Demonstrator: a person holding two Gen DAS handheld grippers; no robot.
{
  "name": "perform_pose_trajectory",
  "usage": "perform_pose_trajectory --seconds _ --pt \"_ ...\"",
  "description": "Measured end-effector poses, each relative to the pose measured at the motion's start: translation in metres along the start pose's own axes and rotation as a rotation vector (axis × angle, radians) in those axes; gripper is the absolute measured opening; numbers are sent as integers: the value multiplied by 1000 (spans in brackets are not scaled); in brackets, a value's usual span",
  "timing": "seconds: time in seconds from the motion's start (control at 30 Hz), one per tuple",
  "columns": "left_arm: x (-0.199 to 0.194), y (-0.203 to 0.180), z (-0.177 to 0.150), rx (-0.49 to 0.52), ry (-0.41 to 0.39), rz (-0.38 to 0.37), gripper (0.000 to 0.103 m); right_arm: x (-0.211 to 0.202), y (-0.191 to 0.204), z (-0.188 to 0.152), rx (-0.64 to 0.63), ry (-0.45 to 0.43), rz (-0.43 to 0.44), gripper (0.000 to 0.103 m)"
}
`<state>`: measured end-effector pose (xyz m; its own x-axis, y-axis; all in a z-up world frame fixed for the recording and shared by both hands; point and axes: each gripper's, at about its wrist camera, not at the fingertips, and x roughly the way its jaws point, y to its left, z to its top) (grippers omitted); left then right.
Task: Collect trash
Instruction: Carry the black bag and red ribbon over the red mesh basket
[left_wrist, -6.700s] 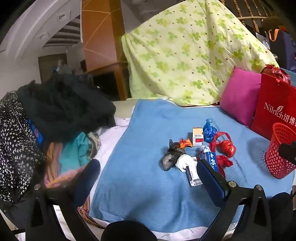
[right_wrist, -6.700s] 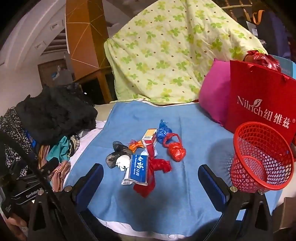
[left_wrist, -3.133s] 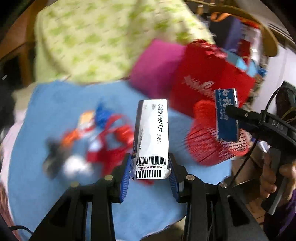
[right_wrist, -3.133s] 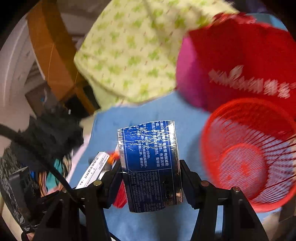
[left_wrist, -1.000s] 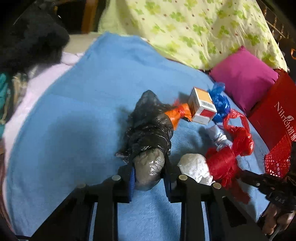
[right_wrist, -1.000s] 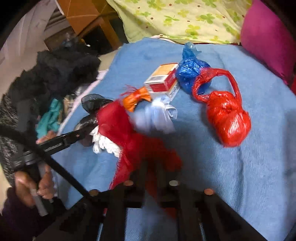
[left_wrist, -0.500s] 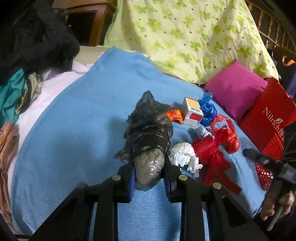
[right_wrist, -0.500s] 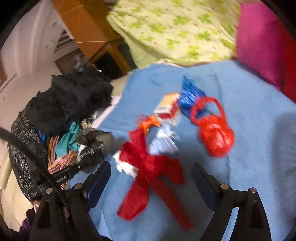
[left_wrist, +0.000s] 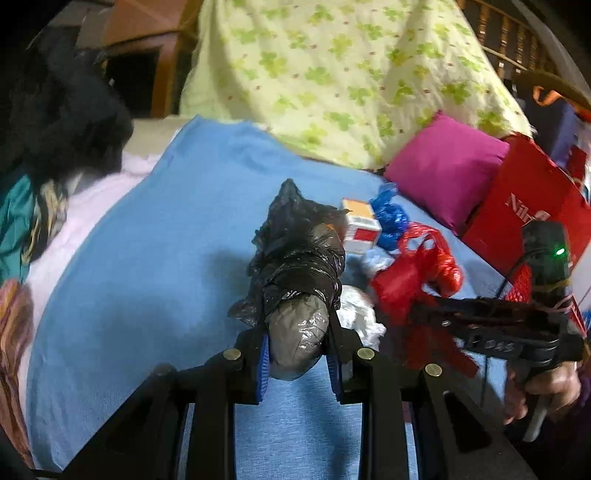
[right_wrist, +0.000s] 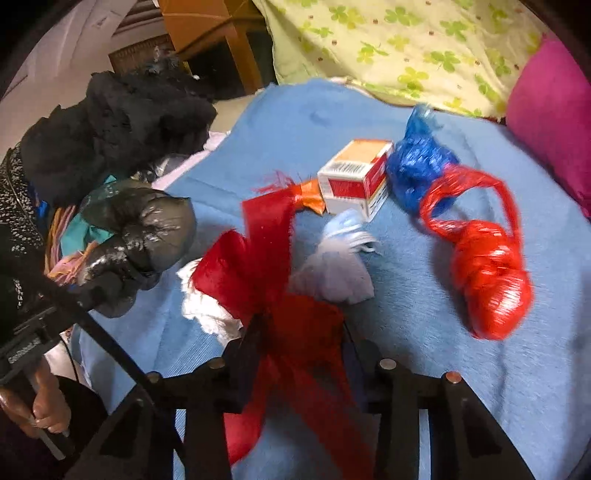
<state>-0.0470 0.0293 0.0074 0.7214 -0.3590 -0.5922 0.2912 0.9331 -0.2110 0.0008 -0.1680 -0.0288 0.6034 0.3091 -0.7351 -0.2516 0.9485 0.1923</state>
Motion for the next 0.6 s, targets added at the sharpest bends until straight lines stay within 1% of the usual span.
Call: perform_pose_trajectory --seconds 0.07,0.1,0.17,0.2,0.27,0.33,0.4,0.43,0.5,0.6 --pt "-5 -7 0 27 -25 6 27 -22 -3 -2 7 -45 -1 43" --pt "-9 -12 -1 43 -39 5 27 -39 -8 -3 21 -85 -1 43" --pt "-14 -21 -1 64 -61 -9 27 -70 -18 -3 60 -165 15 43" --pt "-18 -27 -2 68 -70 -22 27 -90 -25 -4 86 -219 22 43" --pt "-22 -37 -1 59 -77 -45 27 -124 -40 -5 127 -318 26 43" --pt "-26 -52 1 48 -80 -71 27 -157 -56 -10 168 -420 18 43" --pt "-31 -78 8 75 -100 -90 27 -179 -65 -15 192 -483 2 43" --pt "-34 -88 11 95 -107 -85 27 -193 -73 -19 207 -522 -13 43" --pt "-39 -119 22 156 -120 -65 27 -211 -83 -24 227 -564 -37 43" --pt "-41 -158 36 214 -124 -54 27 -234 -100 -33 266 -602 -60 43"
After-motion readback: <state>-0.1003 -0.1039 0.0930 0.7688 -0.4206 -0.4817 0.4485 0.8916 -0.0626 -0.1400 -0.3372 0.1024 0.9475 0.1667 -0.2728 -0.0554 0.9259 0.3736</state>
